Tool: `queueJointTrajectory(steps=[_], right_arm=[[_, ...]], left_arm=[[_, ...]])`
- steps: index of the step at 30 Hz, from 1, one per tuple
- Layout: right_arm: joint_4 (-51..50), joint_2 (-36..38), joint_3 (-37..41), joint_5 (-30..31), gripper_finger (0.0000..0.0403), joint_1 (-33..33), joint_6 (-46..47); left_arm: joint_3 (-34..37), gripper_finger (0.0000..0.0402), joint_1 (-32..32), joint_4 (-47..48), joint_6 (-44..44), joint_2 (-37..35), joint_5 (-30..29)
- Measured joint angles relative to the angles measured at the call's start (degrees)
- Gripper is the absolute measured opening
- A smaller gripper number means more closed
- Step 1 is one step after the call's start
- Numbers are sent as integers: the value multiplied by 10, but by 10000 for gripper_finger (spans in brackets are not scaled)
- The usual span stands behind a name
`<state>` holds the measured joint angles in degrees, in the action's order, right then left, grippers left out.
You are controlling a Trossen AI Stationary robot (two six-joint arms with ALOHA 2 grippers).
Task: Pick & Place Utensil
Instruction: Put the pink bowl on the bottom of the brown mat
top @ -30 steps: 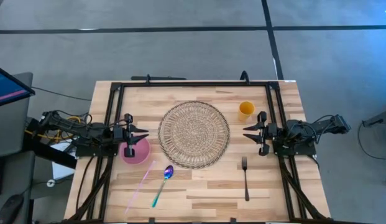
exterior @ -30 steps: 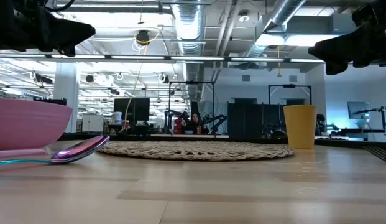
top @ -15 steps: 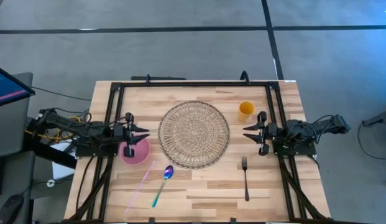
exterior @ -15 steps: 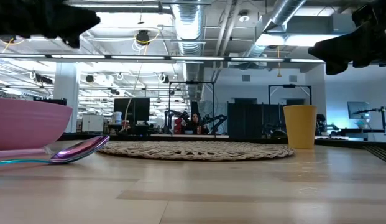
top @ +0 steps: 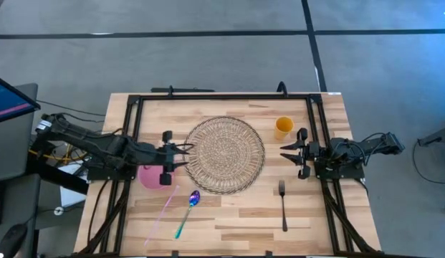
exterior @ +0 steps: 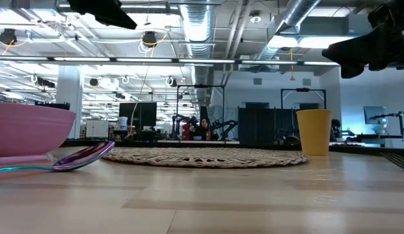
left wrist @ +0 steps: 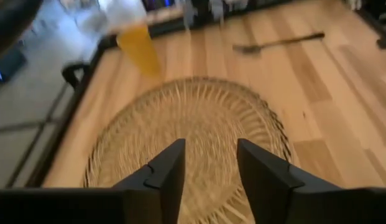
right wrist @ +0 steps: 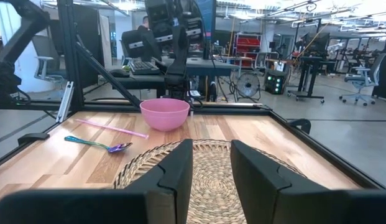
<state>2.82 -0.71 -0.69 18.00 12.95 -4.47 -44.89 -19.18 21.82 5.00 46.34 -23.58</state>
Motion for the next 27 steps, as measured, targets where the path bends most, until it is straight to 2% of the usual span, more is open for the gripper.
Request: queueJointTrajectory(steps=[5, 12, 15, 20, 27], right_arm=[[0, 0, 0, 0, 102, 0, 0], [5, 0, 0, 0, 102, 0, 0], [41, 0, 0, 5, 102, 0, -23], [188, -14, -1, -21, 102, 0, -37], [203, -108, -40, -19, 102, -5, -56]], left_arm=[[-65, 178, -3, 129, -94, 36, 14], [-71, 186, -4, 272, -298, 36, 107], [-69, 182, -9, 323, -358, 41, 132], [-44, 177, -31, 333, -404, 41, 148], [11, 177, -85, 330, -503, 41, 155]])
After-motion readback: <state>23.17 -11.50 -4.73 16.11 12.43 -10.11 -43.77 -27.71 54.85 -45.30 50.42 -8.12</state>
